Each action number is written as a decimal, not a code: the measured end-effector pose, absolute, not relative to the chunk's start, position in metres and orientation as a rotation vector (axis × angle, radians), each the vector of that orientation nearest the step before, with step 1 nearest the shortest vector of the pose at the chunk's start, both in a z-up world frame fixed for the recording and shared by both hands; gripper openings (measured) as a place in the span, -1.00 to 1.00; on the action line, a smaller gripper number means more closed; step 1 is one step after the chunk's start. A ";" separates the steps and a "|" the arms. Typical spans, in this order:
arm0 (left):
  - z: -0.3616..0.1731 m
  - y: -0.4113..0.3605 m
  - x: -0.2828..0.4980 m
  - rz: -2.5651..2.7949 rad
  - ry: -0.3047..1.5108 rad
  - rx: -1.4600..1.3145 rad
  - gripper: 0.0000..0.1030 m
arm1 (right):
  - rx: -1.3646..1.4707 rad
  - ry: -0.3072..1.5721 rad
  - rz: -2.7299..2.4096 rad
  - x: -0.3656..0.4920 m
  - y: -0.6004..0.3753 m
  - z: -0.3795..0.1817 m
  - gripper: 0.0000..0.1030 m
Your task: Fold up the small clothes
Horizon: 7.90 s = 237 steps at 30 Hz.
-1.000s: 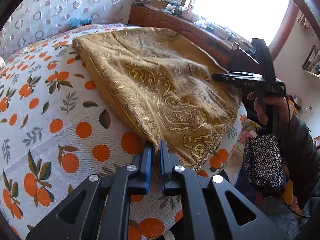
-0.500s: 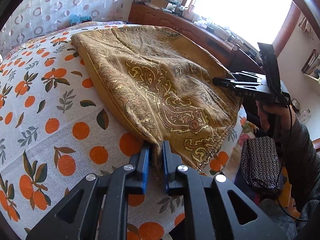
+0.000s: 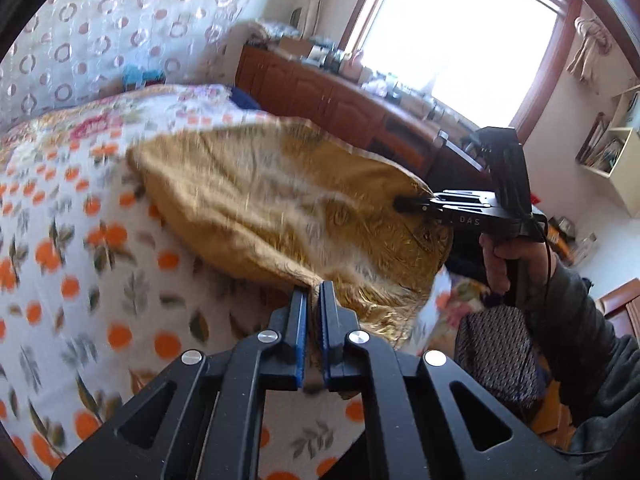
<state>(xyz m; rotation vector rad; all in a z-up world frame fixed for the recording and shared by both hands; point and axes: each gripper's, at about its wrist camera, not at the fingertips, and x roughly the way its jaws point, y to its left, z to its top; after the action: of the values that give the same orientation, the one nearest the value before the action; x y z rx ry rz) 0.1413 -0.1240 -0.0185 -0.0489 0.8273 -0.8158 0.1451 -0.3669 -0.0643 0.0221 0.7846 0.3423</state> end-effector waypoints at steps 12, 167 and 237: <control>0.030 -0.113 0.227 -0.749 0.733 -0.152 -0.88 | 0.160 0.760 0.412 0.223 -0.381 -0.013 -0.81; -0.074 -0.121 0.385 -0.530 0.995 0.013 0.48 | 0.041 0.759 0.259 0.333 -0.357 -0.038 0.16; -0.024 0.216 0.221 -0.062 0.657 -0.341 -0.84 | -0.498 0.579 0.949 0.472 0.107 0.020 -0.73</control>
<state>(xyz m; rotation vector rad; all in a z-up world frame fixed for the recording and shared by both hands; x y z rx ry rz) 0.2207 0.2157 -0.0244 -0.3414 0.6568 -0.0625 0.4724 0.1074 0.0197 -0.4979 0.5786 0.9487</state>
